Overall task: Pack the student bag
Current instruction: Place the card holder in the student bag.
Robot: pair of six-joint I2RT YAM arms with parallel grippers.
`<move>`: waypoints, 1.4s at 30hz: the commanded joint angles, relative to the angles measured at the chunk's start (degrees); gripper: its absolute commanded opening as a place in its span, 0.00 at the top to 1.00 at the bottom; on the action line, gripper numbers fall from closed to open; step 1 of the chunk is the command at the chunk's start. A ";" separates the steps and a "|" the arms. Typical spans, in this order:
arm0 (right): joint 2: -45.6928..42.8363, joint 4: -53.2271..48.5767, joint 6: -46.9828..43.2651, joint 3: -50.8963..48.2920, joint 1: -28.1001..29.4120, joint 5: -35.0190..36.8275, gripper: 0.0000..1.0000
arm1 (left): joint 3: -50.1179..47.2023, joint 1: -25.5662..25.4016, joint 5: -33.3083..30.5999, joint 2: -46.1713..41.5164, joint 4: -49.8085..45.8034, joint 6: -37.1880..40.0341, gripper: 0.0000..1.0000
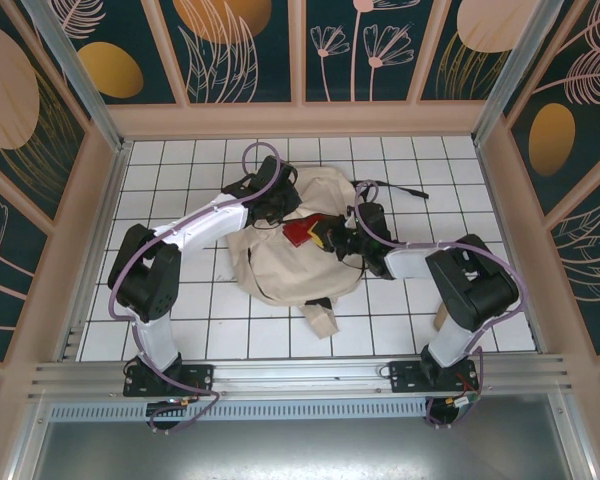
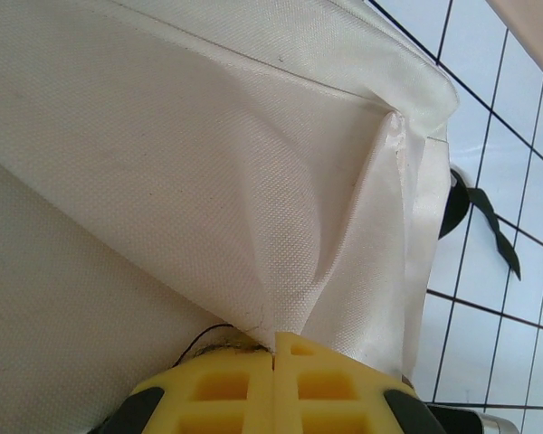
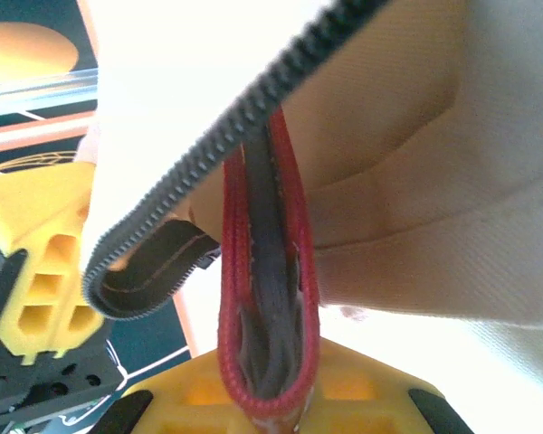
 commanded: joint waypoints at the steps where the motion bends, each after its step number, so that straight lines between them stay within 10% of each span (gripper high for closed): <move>1: 4.23 7.51 3.14 3.01 0.21 6.34 0.90 | -0.17 0.14 1.51 -0.77 1.93 1.61 1.00; 25: 9.89 16.37 3.08 7.92 2.13 16.15 0.90 | -1.47 2.35 5.07 -1.98 3.69 1.53 1.00; 34: 9.81 13.59 5.71 7.66 2.78 15.49 0.48 | -1.45 2.74 6.22 -2.00 4.55 1.00 1.00; 42: 0.04 0.40 1.74 1.98 2.77 11.36 0.66 | -1.71 2.97 6.41 -2.53 4.88 1.32 1.00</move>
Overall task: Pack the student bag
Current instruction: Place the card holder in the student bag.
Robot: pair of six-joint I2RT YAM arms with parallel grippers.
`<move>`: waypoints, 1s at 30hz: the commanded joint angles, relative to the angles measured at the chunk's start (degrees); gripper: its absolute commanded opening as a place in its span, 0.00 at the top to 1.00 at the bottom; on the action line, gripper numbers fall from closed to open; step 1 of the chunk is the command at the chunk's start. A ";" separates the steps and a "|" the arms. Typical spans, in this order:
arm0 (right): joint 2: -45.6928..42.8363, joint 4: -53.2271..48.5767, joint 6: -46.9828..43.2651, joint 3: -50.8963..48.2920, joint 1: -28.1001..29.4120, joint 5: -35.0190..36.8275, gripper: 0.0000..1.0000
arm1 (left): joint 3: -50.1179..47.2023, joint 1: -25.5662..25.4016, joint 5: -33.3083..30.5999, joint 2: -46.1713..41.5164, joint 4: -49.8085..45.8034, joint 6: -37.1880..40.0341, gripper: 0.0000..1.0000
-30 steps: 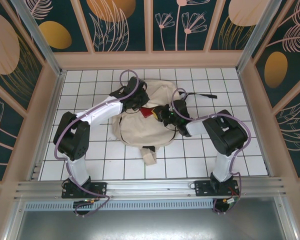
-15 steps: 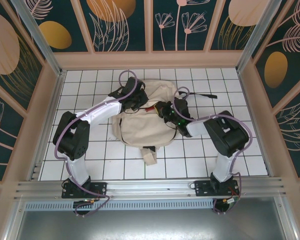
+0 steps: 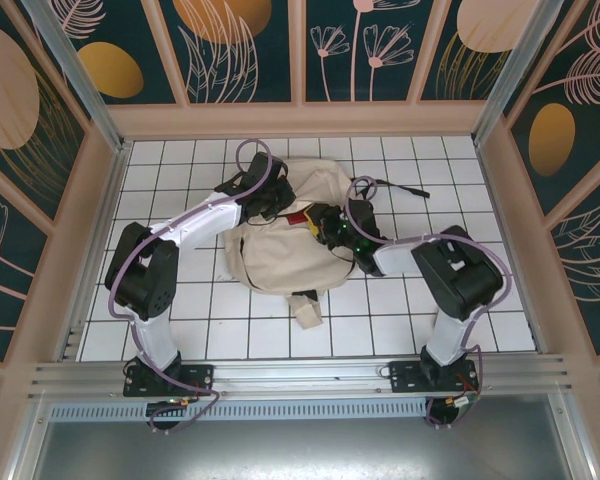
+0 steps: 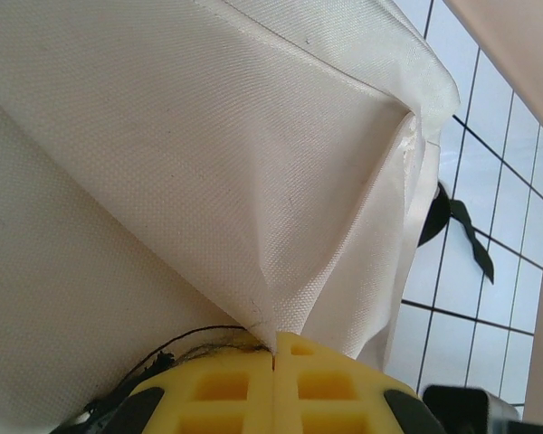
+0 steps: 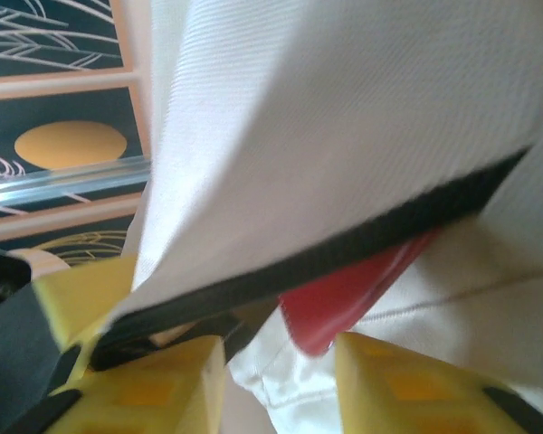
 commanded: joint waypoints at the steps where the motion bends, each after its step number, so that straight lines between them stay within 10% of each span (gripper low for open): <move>1: -3.60 -5.01 -2.13 -1.45 0.05 -1.36 0.67 | -0.18 -0.03 2.40 -2.51 0.38 0.08 1.00; 15: 6.01 -8.37 -0.72 8.30 0.27 -0.98 0.90 | -0.37 -0.07 2.92 -2.49 0.11 -0.09 1.00; 30: 12.62 0.61 -5.38 13.57 0.28 -1.49 0.83 | -0.47 -0.07 3.61 -2.66 0.16 0.19 1.00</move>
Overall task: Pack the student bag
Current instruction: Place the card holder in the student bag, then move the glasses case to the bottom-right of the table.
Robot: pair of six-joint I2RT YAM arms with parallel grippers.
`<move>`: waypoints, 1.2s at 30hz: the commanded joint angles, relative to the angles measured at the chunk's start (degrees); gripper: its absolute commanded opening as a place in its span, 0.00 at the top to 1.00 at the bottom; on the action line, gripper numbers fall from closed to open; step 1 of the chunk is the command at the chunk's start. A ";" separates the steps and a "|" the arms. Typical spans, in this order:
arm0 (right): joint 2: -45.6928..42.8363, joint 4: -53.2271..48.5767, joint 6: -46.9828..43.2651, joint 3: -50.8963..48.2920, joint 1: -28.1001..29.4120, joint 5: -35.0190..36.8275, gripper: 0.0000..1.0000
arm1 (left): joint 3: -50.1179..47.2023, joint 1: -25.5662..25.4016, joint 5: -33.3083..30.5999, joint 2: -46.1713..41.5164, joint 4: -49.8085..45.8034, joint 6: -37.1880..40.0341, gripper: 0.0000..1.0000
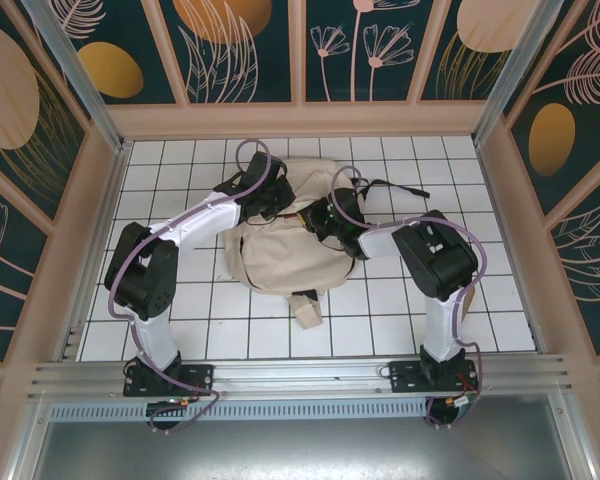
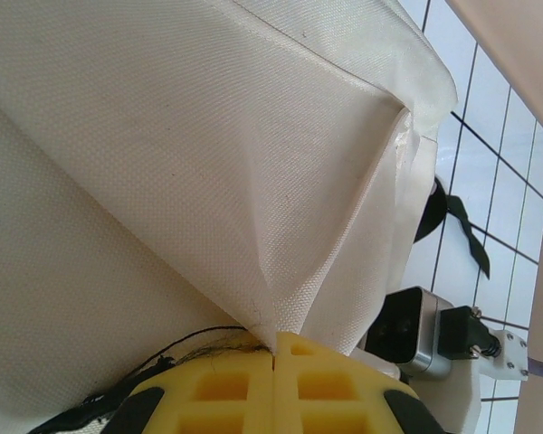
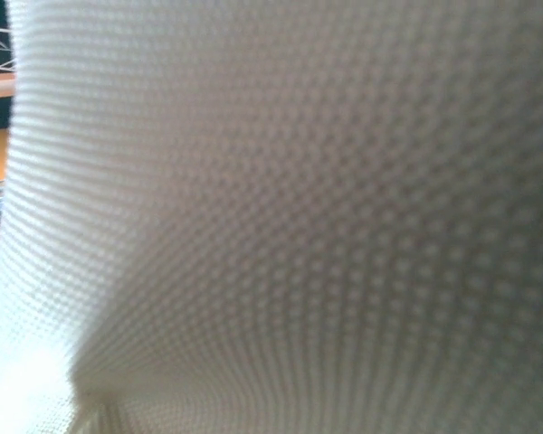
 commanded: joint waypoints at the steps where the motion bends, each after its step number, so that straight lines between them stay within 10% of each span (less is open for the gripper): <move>1: -0.50 4.45 -3.67 0.35 0.27 -1.08 0.81 | -0.36 -0.32 2.30 -2.57 0.20 0.22 1.00; 8: -12.90 -23.23 -15.31 -2.66 1.13 -3.06 0.70 | -1.53 0.42 -0.96 -2.81 0.96 0.53 1.00; 17: -34.52 -54.32 -30.97 -7.66 -1.29 18.11 0.47 | -2.47 1.53 -2.56 -2.48 1.78 1.40 1.00; 22: -38.67 -62.00 -37.26 -9.71 -16.53 22.70 0.42 | -2.63 1.53 -1.63 -2.46 1.69 2.06 1.00; 28: -43.88 -68.21 -41.12 -11.78 -31.61 31.35 0.13 | -2.64 1.52 -1.54 -2.77 0.99 2.84 1.00; 36: -44.94 -68.98 -43.75 -17.44 -53.52 20.65 0.01 | -2.38 1.97 -3.02 -3.37 -0.15 3.91 1.00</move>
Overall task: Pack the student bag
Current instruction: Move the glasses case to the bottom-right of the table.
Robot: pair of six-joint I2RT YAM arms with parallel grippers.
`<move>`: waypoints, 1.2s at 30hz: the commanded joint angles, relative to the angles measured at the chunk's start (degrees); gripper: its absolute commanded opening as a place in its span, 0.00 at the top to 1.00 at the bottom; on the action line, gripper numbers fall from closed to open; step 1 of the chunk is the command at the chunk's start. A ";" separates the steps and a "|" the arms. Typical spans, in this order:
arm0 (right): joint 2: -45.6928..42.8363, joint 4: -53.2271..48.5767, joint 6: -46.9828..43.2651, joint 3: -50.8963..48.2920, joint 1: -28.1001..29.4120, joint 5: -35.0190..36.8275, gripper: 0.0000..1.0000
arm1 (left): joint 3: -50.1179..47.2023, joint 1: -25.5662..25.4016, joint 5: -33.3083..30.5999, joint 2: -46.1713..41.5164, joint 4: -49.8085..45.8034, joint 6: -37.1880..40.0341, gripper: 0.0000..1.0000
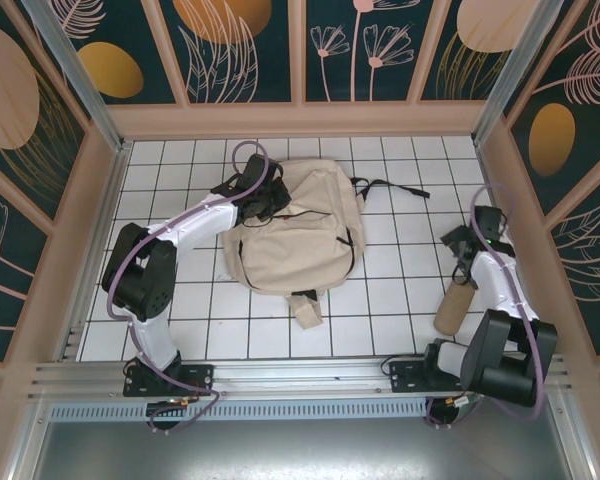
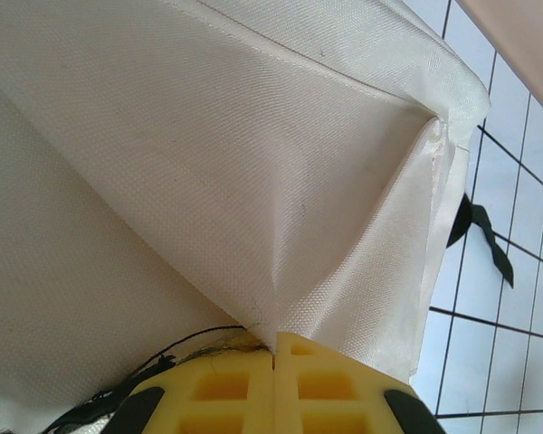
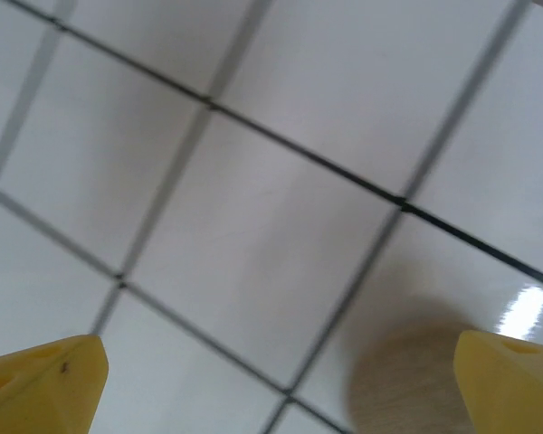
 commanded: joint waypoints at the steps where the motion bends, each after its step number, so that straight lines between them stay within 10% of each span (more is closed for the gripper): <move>1: -1.91 -3.21 -1.34 -2.43 -4.52 -3.82 0.01 | -0.17 0.87 -1.50 -2.67 -0.96 1.88 1.00; 16: -3.33 -2.12 6.04 -10.58 -8.34 -13.24 0.01 | 0.07 1.22 -0.52 -2.00 -0.64 2.21 1.00; 27: -1.75 -0.14 21.36 -8.95 20.07 -12.04 0.01 | 1.00 1.17 -0.18 -0.70 -0.31 2.27 1.00; 36: 6.50 -2.10 21.68 -4.96 24.84 -7.40 0.04 | -0.18 1.19 -0.38 -1.45 -0.30 2.65 1.00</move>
